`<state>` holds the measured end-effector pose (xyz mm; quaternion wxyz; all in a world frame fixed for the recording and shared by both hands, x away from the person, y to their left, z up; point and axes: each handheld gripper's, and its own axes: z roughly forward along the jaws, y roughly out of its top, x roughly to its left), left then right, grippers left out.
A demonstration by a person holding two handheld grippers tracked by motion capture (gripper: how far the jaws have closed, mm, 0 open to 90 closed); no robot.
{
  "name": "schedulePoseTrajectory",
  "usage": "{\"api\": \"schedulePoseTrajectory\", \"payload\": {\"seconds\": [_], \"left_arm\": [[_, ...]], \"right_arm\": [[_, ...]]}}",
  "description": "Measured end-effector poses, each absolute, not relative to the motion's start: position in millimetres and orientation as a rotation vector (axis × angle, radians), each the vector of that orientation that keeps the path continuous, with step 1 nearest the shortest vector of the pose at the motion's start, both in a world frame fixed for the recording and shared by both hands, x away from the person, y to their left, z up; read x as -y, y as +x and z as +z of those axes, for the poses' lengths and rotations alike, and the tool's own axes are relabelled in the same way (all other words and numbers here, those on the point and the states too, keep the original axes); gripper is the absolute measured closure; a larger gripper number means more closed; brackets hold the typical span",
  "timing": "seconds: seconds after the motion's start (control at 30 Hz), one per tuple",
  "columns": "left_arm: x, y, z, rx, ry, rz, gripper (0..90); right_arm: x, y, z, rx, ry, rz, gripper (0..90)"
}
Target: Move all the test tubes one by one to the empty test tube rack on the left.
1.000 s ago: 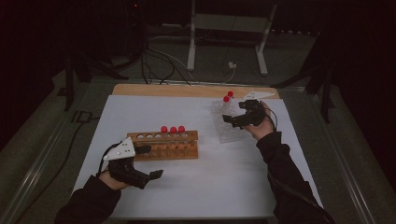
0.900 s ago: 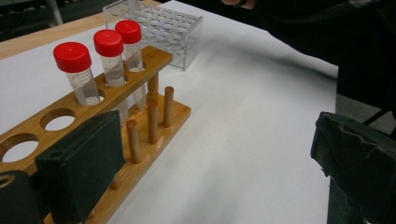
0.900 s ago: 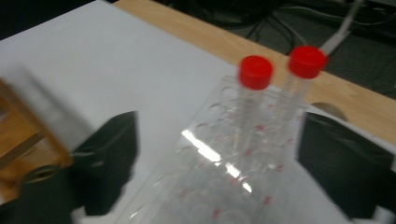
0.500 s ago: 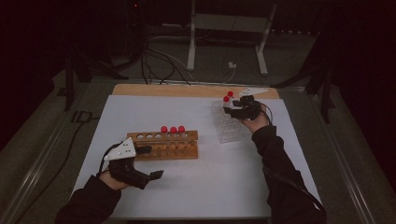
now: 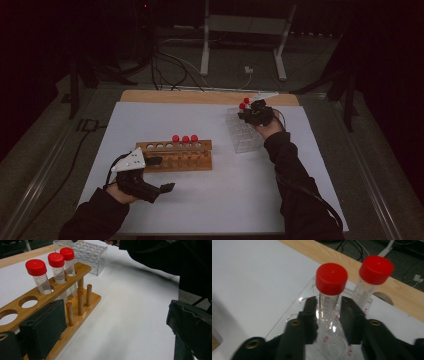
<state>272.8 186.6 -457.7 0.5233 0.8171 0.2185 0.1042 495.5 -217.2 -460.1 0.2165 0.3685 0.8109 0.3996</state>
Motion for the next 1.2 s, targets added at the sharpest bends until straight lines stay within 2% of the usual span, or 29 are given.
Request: {"api": "schedulePoseTrajectory", "payload": {"seconds": [0.1, 0.2, 0.87, 1.2], "left_arm": [[-186.3, 272.8, -458.2, -0.523, 1.959, 0.251, 3.5], [-185.9, 272.8, -458.3, -0.522, 1.962, 0.251, 3.5], [-185.0, 272.7, -456.3, -0.518, 1.962, 0.239, 3.5], [-182.9, 273.6, -452.9, -0.518, 1.952, 0.236, 3.5]], "right_arm": [[214.4, 496.6, -462.2, -2.258, 1.021, 1.098, 73.2], [213.4, 496.7, -462.2, -2.250, 1.024, 1.095, 74.3], [215.7, 482.3, -421.1, -2.194, 1.002, 1.118, 74.7], [211.8, 455.1, -397.0, -2.211, 0.922, 1.186, 74.7]]}}
